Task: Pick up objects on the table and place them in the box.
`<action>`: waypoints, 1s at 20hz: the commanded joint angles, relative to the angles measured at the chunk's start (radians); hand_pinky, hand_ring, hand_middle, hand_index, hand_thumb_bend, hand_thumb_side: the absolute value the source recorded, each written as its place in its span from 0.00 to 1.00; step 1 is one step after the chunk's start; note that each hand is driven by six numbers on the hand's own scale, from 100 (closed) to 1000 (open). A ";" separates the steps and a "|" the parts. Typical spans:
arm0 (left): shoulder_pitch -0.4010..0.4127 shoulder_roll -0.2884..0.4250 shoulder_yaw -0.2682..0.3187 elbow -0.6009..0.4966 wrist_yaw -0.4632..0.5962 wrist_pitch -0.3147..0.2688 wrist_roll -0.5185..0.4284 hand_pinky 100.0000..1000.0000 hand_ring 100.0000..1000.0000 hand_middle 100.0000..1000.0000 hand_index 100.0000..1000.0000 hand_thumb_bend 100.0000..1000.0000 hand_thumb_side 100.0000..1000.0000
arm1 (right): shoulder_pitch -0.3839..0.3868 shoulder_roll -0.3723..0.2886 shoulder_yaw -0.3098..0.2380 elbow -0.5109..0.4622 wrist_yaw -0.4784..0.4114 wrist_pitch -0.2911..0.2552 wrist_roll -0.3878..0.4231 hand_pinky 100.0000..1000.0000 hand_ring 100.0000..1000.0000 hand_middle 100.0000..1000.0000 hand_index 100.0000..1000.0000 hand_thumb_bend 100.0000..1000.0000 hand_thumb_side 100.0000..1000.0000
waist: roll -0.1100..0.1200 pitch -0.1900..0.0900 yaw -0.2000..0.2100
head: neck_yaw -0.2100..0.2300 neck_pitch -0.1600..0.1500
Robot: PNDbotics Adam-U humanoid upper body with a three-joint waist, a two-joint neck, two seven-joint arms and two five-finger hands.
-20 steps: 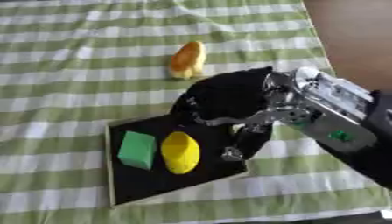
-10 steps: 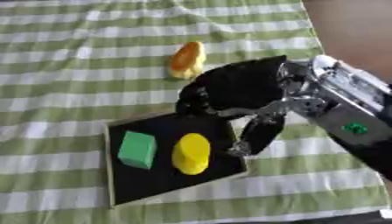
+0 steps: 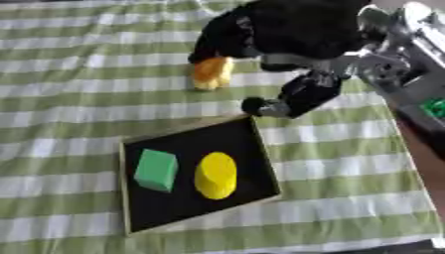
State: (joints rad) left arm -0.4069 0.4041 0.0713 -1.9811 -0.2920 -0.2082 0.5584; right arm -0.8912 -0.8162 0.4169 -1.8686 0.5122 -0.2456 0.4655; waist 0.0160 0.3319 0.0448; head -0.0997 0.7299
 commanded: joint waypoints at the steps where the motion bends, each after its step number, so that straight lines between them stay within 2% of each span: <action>1: -0.012 0.016 0.002 -0.019 0.002 0.002 -0.002 0.83 0.83 0.77 0.92 0.00 0.42 | -0.055 0.037 -0.019 0.152 0.011 -0.024 -0.017 0.90 0.94 0.86 0.94 0.22 0.00 | 0.001 -0.022 0.004 | -0.006 -0.005; 6: -0.014 0.014 0.001 -0.019 0.005 0.004 -0.004 0.83 0.83 0.77 0.92 0.00 0.43 | -0.111 0.111 -0.037 0.410 0.085 -0.106 -0.057 0.91 0.95 0.86 0.95 0.23 0.00 | 0.003 -0.016 0.011 | -0.015 -0.011; 10: -0.019 0.011 0.000 -0.019 0.007 0.005 -0.004 0.83 0.83 0.77 0.92 0.00 0.43 | -0.139 0.161 -0.053 0.573 0.155 -0.171 -0.075 0.92 0.96 0.86 0.95 0.28 0.00 | 0.005 -0.009 0.020 | -0.024 -0.016; 15: -0.023 0.011 0.000 -0.019 0.009 0.006 -0.004 0.83 0.83 0.77 0.92 0.00 0.43 | -0.158 0.189 -0.060 0.680 0.229 -0.247 -0.061 0.93 0.97 0.86 0.95 0.29 0.00 | 0.004 0.000 0.030 | -0.028 -0.019; 20: -0.027 0.009 -0.001 -0.019 0.010 0.007 -0.006 0.83 0.83 0.77 0.92 0.00 0.43 | -0.167 0.208 -0.078 0.755 0.293 -0.285 -0.075 0.93 0.96 0.85 0.95 0.28 0.00 | 0.003 0.008 0.036 | -0.031 -0.024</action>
State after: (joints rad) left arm -0.4219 0.4030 0.0696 -1.9811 -0.2882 -0.2037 0.5537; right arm -1.0339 -0.5976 0.3560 -1.1241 0.7868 -0.5193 0.3952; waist 0.0189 0.3590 0.0800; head -0.1265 0.7188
